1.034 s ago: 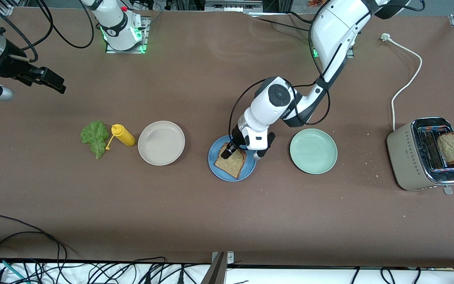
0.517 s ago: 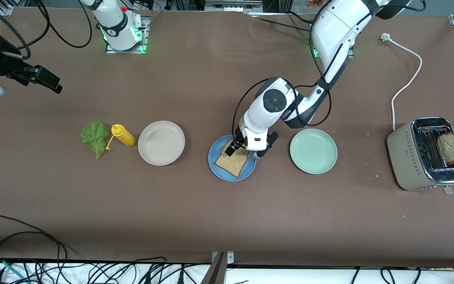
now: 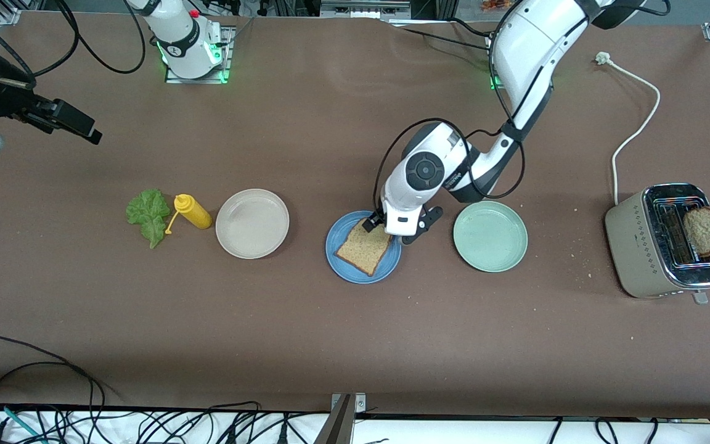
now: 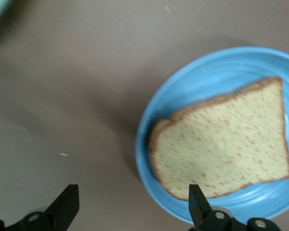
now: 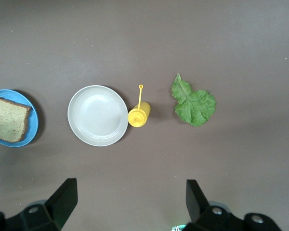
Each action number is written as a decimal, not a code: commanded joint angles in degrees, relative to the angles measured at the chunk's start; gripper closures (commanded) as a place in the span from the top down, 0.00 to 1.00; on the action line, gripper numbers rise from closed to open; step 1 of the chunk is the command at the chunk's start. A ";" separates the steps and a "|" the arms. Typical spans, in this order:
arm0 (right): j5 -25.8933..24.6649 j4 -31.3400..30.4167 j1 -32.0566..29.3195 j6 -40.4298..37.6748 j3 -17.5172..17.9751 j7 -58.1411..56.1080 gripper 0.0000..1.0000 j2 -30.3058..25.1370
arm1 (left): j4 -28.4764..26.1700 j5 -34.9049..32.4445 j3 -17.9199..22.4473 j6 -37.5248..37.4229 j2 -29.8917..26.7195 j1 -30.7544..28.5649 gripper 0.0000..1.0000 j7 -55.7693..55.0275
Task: Make sandwich in blue plate with both arms
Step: 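Raise the left gripper toward the toaster while the right gripper reaches the lettuce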
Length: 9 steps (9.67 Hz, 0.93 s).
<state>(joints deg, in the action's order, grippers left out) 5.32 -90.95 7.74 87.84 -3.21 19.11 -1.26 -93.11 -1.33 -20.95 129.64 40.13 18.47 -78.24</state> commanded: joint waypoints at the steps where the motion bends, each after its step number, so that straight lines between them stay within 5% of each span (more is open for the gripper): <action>1: -1.54 -0.10 0.35 -0.48 0.05 -1.26 1.00 0.20 | 0.39 -0.60 -0.40 -12.80 -7.94 -5.18 1.00 6.24; 6: -5.39 -3.86 -0.71 -0.40 -4.87 -17.51 1.00 5.38 | 0.48 -1.39 0.12 -27.06 -20.07 -18.70 1.00 20.99; 9: -10.06 -15.96 -0.97 11.42 -7.05 -21.10 1.00 4.95 | 0.56 -3.40 0.12 -30.05 -25.53 -26.01 1.00 28.72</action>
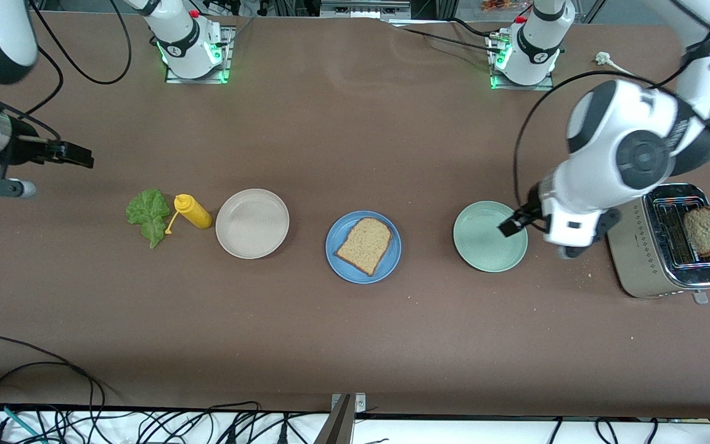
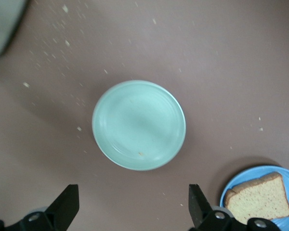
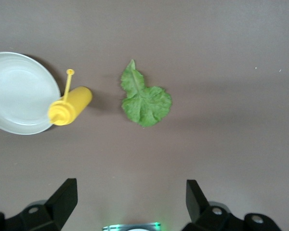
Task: Make sandwich in blue plate with both arms
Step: 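Raise the left gripper toward the toaster while the right gripper reaches the lettuce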
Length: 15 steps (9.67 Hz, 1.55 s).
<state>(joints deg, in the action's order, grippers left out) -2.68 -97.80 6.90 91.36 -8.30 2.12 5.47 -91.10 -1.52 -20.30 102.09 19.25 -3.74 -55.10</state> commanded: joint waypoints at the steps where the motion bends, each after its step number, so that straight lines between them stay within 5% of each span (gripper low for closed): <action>1: -1.98 -12.99 -0.13 12.82 -2.60 -6.66 1.00 -1.69 | -1.01 -4.27 -0.53 -3.29 -6.31 -6.17 1.00 9.01; 5: -1.98 -28.75 -0.31 36.04 -3.83 -7.04 1.00 2.07 | 0.57 -4.28 -0.62 -8.66 -8.34 -14.44 1.00 31.05; 8: -2.07 -29.46 -0.40 48.50 -3.83 -7.04 1.00 12.79 | 3.73 -3.22 -0.62 -8.75 -7.56 -17.09 1.00 37.42; 11: -1.98 -29.82 -0.40 57.42 -3.83 -7.04 0.98 17.91 | 3.74 -4.01 -0.53 -8.75 -7.03 -17.10 1.00 38.57; 15: -1.98 -30.44 -1.10 57.35 -3.83 -7.48 0.27 18.44 | 4.27 -3.58 -0.53 -8.75 -7.03 -17.80 1.00 40.23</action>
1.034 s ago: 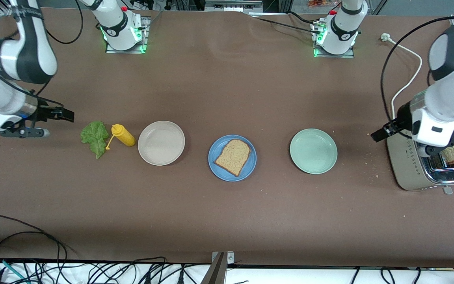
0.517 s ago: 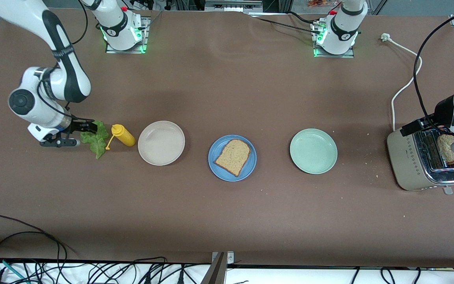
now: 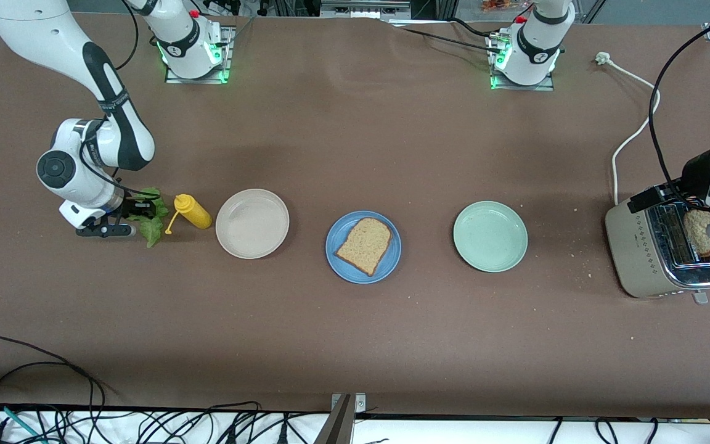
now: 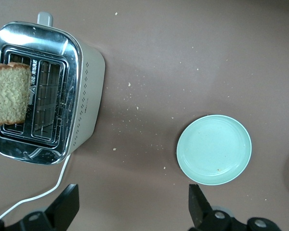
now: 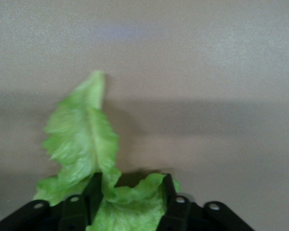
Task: Make sandwich in blue plate with both arms
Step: 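Grasp the green lettuce leaf with the right gripper and lift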
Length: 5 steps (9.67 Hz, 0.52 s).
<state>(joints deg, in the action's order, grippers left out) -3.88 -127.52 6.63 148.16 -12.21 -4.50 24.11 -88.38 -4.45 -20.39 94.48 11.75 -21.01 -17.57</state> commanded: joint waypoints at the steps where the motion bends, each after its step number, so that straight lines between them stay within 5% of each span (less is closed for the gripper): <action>1: -0.78 -0.45 -0.83 0.47 0.08 -1.21 0.26 -0.20 | 1.54 -0.65 -0.44 -1.14 0.55 -0.61 1.00 3.06; 3: -0.78 -0.28 -0.83 -0.06 0.08 -2.62 0.13 -1.08 | 1.54 -0.91 -0.44 -1.14 0.73 -0.53 1.00 3.15; 5: -0.78 1.82 -0.74 -7.57 0.34 -2.62 0.10 -4.23 | 1.54 -1.00 -0.35 -1.14 0.90 -0.61 1.00 3.24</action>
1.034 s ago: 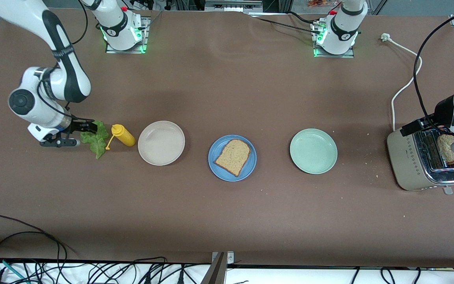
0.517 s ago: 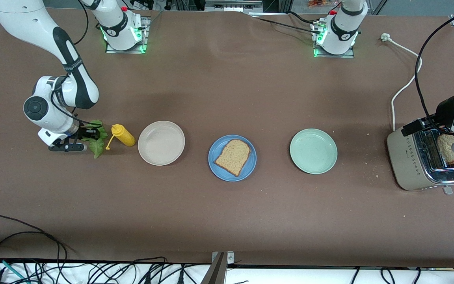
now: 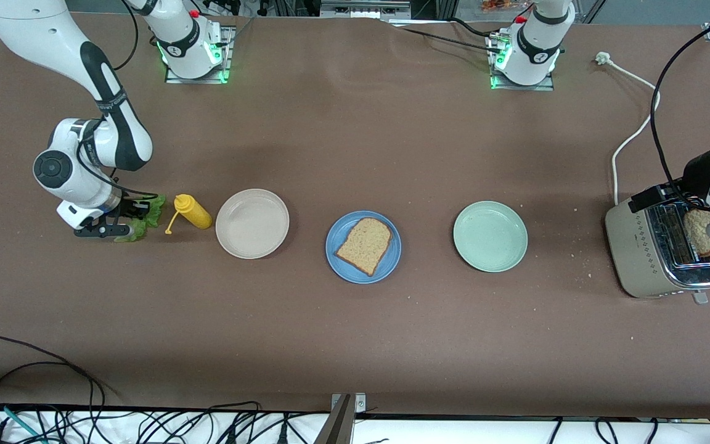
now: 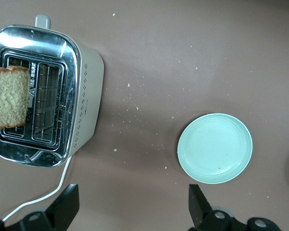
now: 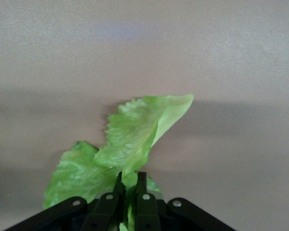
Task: Make sandwich in blue plate with both arms
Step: 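Grasp the green lettuce leaf with the right gripper and lift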
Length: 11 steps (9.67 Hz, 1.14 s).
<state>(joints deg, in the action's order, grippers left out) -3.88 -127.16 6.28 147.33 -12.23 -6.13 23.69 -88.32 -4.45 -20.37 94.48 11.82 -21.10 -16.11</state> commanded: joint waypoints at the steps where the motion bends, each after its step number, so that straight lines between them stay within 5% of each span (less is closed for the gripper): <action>1: -0.78 3.74 -0.39 -12.97 0.45 -1.08 0.10 -5.57 | 1.39 -1.09 -0.38 -1.14 0.75 -0.52 1.00 1.78; 6: 0.62 25.78 0.22 -52.77 1.07 -4.16 0.08 -8.05 | 1.39 -1.09 -0.46 -1.14 0.75 -0.43 1.00 1.52; 7: 1.67 30.26 0.40 -58.76 3.42 -3.20 0.08 -8.05 | 1.39 -1.26 -0.46 -1.14 0.75 -0.43 1.00 1.52; 11: 8.86 37.69 0.66 -67.18 11.85 11.26 0.05 -7.96 | 1.30 -1.09 -0.46 -1.14 0.75 -0.43 1.00 1.52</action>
<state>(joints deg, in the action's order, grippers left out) 1.15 -92.32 7.19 82.31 -4.56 -3.42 14.54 -88.31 -4.45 -20.38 94.46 11.96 -21.18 -15.58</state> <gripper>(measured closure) 0.916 0.000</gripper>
